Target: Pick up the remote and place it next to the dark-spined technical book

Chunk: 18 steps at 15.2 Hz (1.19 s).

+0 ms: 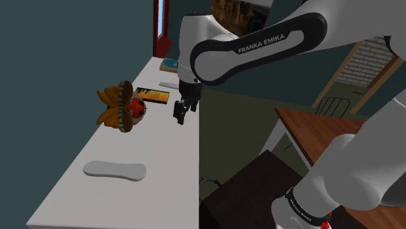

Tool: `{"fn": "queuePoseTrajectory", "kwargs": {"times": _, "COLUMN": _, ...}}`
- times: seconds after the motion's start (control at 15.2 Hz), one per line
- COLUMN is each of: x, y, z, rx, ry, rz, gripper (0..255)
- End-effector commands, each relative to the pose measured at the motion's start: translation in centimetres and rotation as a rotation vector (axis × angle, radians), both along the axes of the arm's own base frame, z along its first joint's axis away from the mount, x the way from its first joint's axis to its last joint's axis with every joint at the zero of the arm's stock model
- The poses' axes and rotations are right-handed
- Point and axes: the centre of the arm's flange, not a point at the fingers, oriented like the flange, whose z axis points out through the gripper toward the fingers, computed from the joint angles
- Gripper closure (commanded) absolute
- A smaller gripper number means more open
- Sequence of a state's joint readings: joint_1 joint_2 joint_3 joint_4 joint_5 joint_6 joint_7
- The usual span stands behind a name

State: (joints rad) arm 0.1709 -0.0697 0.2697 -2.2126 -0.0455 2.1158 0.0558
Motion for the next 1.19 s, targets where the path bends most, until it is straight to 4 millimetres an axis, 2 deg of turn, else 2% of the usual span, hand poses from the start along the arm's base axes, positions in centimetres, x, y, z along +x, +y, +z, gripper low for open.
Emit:
{"fn": "queuePoseTrajectory", "kwargs": {"times": 0.0, "x": 0.9, "y": 2.1, "z": -1.6, "rx": 0.004, "ry": 0.000, "rz": 0.038, "gripper": 0}}
{"fn": "queuePoseTrajectory", "kwargs": {"times": 0.59, "x": 3.8, "y": 11.4, "z": -7.8, "rx": 0.020, "ry": 0.004, "rz": 0.206, "gripper": 0}}
{"fn": "queuePoseTrajectory", "kwargs": {"times": 1.12, "x": 5.1, "y": 20.1, "z": -13.3, "rx": 0.034, "ry": 0.007, "rz": 0.355, "gripper": 0}}
